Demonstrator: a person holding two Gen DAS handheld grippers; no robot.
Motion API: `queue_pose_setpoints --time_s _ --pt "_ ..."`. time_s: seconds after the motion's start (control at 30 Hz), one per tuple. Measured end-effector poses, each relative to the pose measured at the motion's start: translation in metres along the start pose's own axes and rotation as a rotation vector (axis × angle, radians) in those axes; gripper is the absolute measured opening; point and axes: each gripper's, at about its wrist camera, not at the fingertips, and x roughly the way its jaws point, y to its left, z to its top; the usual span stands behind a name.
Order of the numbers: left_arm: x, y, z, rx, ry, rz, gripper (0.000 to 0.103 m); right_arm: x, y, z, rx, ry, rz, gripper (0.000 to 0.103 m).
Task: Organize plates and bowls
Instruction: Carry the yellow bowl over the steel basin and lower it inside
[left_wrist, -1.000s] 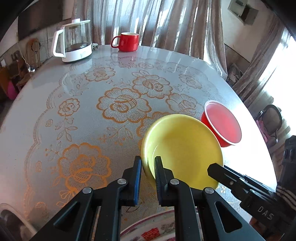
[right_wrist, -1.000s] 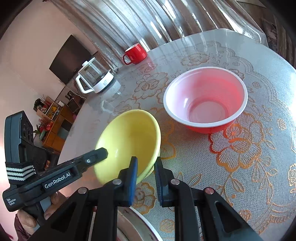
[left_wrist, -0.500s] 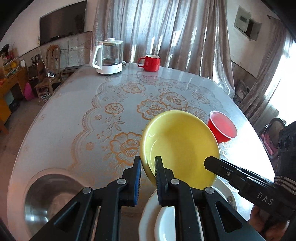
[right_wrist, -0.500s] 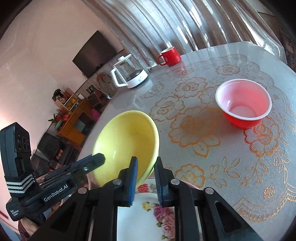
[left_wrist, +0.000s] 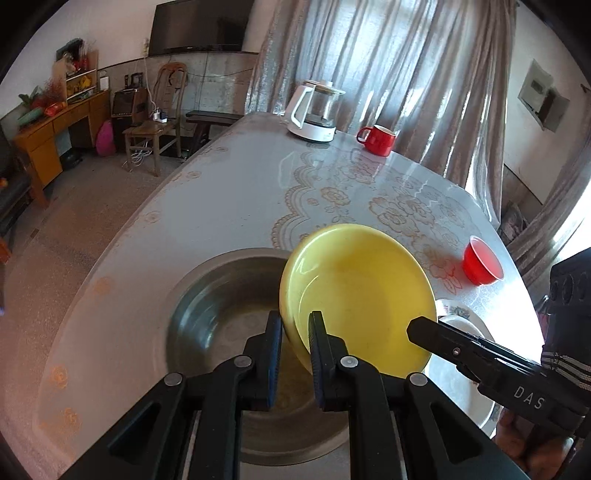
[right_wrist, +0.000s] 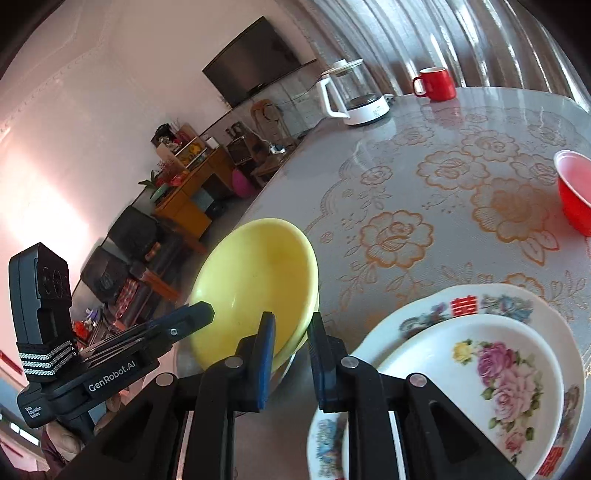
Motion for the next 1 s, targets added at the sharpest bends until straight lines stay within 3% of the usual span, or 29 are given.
queue_pose_setpoints --time_s 0.23,0.47,0.77,1.0 --pt "-0.004 0.033 -0.016 -0.052 -0.003 0.028 0.014 0.028 0.031 -0.013 -0.058 0.068 0.001 0.017" --pt "0.005 0.037 -0.029 -0.033 0.005 0.076 0.015 0.049 0.041 -0.024 -0.082 0.119 -0.039 0.019" --pt "0.009 0.042 -0.037 -0.017 -0.006 0.11 0.015 0.056 0.052 -0.03 -0.134 0.127 -0.087 0.02" --pt "0.008 0.039 -0.039 0.014 -0.029 0.133 0.016 0.057 0.058 -0.032 -0.166 0.116 -0.098 0.027"
